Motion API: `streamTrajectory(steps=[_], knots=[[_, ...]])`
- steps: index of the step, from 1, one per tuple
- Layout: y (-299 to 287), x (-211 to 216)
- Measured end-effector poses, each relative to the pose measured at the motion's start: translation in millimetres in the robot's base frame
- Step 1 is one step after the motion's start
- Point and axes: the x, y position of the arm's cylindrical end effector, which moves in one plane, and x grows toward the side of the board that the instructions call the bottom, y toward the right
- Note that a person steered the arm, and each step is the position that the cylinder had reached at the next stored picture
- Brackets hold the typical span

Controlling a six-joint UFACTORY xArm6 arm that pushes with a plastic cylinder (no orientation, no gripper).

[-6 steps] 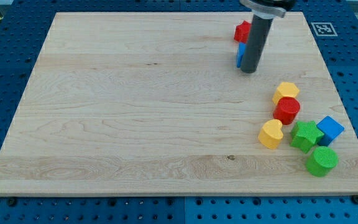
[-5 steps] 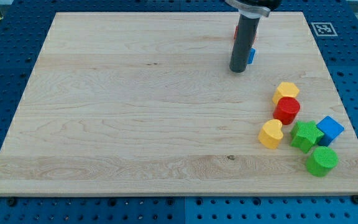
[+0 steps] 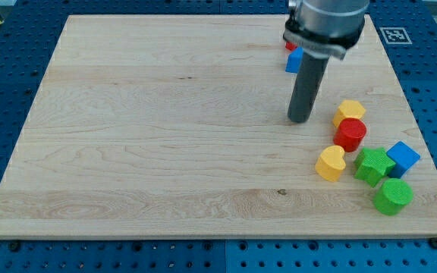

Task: Move yellow heart towards blue triangle

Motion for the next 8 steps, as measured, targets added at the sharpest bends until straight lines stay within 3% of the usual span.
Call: streamTrajectory(steps=[2, 3, 4, 8], knots=[[7, 107], [44, 126], [45, 124], [41, 39]])
